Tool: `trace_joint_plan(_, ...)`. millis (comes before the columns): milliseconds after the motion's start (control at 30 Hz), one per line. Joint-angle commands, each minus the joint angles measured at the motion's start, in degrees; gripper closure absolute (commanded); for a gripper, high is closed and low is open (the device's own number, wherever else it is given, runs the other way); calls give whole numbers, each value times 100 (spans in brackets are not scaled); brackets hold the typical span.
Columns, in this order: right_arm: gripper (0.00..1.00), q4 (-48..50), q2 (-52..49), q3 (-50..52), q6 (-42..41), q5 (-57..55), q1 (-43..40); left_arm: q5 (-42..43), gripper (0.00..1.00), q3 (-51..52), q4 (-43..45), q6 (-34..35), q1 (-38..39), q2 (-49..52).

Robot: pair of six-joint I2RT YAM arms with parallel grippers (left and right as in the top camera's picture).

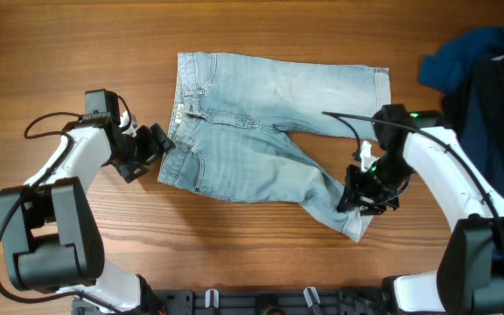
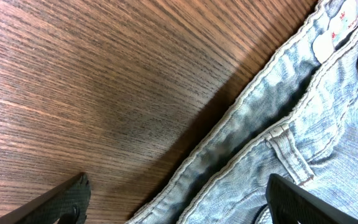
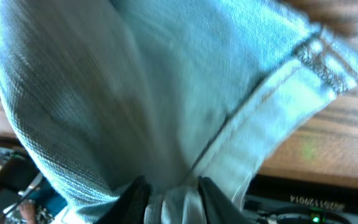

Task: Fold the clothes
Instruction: 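Drag the lower leg with the right gripper up and rightward to align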

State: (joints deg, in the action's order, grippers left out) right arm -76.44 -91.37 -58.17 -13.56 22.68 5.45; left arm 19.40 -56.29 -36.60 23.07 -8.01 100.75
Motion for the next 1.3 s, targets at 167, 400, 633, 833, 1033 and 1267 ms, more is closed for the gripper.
trace_joint_plan(167, 46, 238, 101, 487, -636, -354, 343, 72, 9, 42, 7, -9, -48, -24)
trace_joint_plan(400, 44, 728, 101, 479, -911, -632, 28, 72, 9, 42, 2, -9, -48, -24)
trace_joint_plan(633, 92, 660, 101, 586, -1290, -1307, -96, 72, 9, 42, 2, -9, -48, -24)
trace_joint_plan(833, 96, 1106, 94, 986, -1552, -1185, -96, 116, 9, 42, 0, -9, -48, -24)
trace_joint_plan(1033, 96, 1770, 94, 1368, -2015, -1152, -98, 267, 9, 42, 2, -9, -48, -24)
trace_joint_plan(1267, 96, 2201, 24, 1652, -2409, -1635, -98, 267, 9, 42, 0, -9, -48, -24)
